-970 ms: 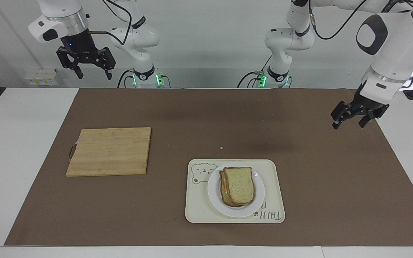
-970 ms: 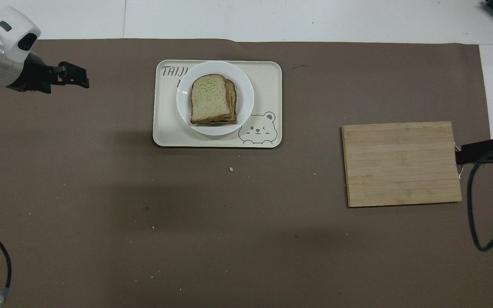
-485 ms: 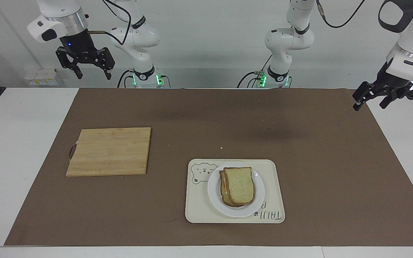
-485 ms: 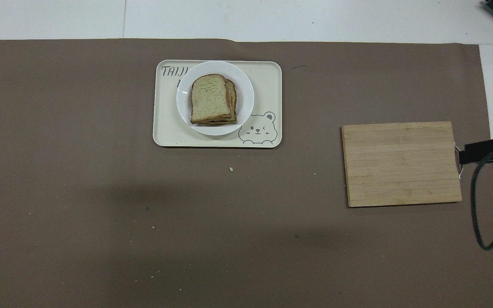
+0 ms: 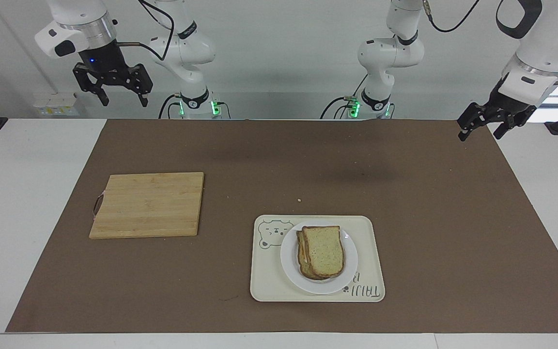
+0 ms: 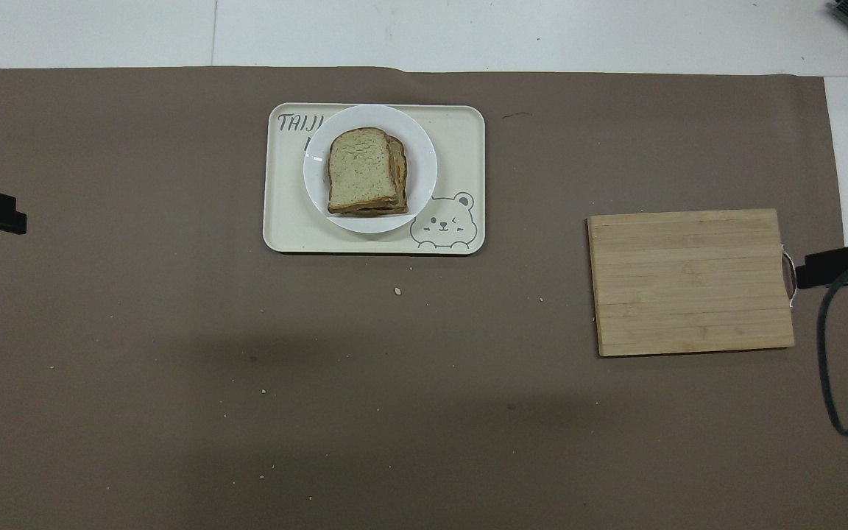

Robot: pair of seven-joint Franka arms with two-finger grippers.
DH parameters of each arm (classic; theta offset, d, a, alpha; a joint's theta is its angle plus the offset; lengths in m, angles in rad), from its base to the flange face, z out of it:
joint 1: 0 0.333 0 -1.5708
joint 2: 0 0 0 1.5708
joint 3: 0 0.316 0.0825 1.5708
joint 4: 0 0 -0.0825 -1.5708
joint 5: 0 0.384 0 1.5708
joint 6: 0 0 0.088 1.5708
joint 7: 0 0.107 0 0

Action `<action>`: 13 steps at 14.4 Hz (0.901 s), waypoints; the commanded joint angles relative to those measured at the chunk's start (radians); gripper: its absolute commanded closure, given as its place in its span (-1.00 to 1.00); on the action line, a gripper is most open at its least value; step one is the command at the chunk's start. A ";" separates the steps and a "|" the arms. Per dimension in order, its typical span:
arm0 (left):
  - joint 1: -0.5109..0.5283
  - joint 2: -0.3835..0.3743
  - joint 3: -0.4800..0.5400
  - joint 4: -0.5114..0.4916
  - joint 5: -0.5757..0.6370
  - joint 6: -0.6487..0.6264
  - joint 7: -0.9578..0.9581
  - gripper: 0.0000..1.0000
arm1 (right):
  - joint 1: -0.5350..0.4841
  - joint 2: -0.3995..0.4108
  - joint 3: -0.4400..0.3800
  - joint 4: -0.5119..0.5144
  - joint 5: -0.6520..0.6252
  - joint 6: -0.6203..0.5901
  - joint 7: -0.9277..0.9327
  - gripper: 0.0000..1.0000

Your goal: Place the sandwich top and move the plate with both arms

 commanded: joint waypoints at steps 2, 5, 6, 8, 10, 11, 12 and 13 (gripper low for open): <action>-0.016 -0.028 0.006 -0.031 0.007 -0.003 0.002 -1.00 | -0.012 -0.013 -0.005 -0.016 -0.014 -0.005 -0.039 -1.00; -0.007 -0.026 0.008 -0.031 0.007 -0.001 0.000 -1.00 | -0.012 -0.013 -0.005 -0.017 -0.008 0.003 -0.037 -1.00; -0.004 -0.026 0.009 -0.031 0.007 0.003 0.000 -1.00 | -0.012 -0.013 -0.005 -0.016 -0.006 0.003 -0.037 -1.00; 0.000 -0.025 0.018 -0.029 0.007 0.002 -0.004 -1.00 | -0.012 -0.013 -0.005 -0.017 -0.006 -0.003 -0.037 -1.00; 0.001 -0.026 0.020 -0.028 0.007 -0.004 -0.005 -1.00 | -0.015 -0.013 -0.005 -0.017 -0.005 0.003 -0.036 -1.00; 0.003 -0.028 0.021 -0.029 0.007 -0.004 -0.005 -1.00 | -0.018 -0.013 -0.005 -0.016 -0.006 0.003 -0.037 -1.00; 0.003 -0.028 0.021 -0.029 0.007 -0.003 -0.005 -1.00 | -0.018 -0.013 -0.005 -0.017 -0.005 0.003 -0.037 -1.00; 0.003 -0.028 0.021 -0.029 0.007 0.000 -0.005 -1.00 | -0.018 -0.013 -0.005 -0.017 -0.006 0.003 -0.037 -1.00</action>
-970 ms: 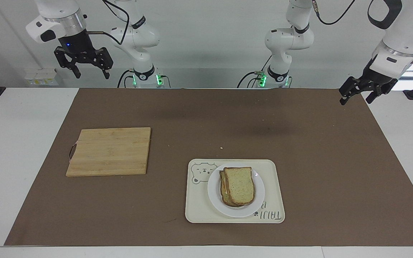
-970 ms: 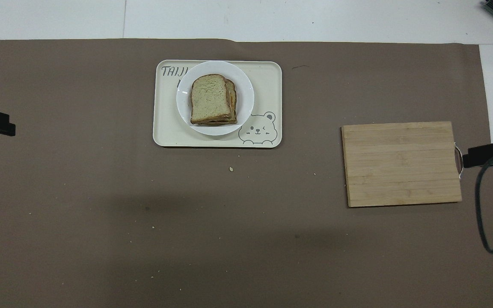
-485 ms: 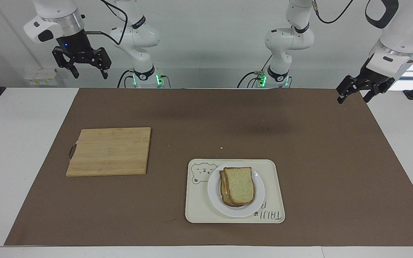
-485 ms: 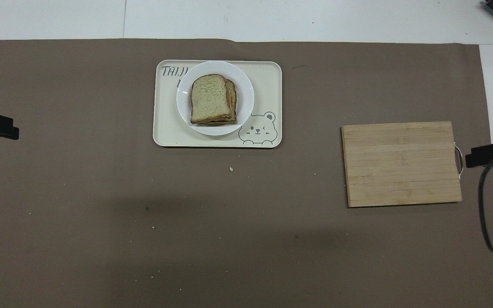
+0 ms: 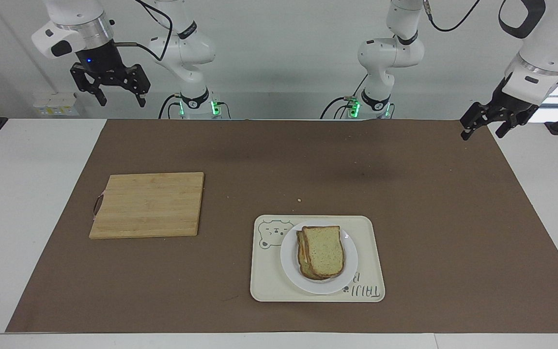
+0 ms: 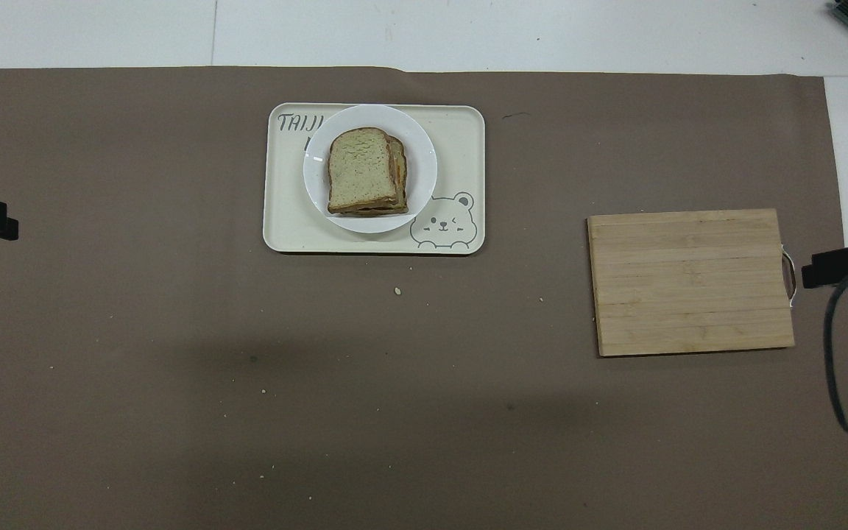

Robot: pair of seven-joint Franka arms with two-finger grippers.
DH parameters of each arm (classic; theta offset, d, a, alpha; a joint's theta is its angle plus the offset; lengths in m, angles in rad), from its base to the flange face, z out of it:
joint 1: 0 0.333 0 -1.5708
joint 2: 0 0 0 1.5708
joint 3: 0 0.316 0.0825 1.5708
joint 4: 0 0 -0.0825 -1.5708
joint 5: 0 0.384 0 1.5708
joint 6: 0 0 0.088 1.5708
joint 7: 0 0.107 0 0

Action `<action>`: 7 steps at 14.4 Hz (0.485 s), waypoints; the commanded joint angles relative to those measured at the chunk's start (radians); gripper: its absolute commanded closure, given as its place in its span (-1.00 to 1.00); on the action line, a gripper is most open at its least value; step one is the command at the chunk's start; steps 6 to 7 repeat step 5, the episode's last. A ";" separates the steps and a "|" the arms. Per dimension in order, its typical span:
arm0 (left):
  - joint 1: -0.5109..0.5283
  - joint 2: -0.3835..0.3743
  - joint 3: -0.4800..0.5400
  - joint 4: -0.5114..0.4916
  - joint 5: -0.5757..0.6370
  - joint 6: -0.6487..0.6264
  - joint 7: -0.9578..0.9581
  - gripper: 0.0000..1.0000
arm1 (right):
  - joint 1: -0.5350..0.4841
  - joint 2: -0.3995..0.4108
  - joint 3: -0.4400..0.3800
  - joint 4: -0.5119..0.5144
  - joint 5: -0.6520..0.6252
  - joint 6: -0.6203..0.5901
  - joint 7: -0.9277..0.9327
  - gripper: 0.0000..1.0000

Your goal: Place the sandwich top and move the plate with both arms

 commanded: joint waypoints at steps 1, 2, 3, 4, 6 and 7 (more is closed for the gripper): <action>-0.001 -0.027 0.002 -0.026 0.007 -0.002 -0.004 -1.00 | -0.016 -0.013 0.004 -0.015 -0.005 0.003 -0.036 -1.00; -0.001 -0.027 0.002 -0.026 0.007 -0.005 -0.003 -1.00 | -0.016 -0.013 0.004 -0.015 -0.003 0.005 -0.038 -1.00; -0.001 -0.027 0.002 -0.026 0.007 -0.015 -0.004 -1.00 | -0.016 -0.013 0.006 -0.015 -0.002 0.005 -0.036 -1.00; -0.001 -0.027 0.002 -0.026 0.007 -0.025 -0.006 -1.00 | -0.016 -0.013 0.006 -0.015 -0.002 0.005 -0.038 -1.00; -0.003 -0.028 0.002 -0.026 0.007 -0.028 -0.009 -1.00 | -0.014 -0.013 0.006 -0.017 -0.002 0.005 -0.038 -1.00; -0.003 -0.028 0.002 -0.026 0.007 -0.028 -0.009 -1.00 | -0.014 -0.013 0.006 -0.017 -0.002 0.005 -0.038 -1.00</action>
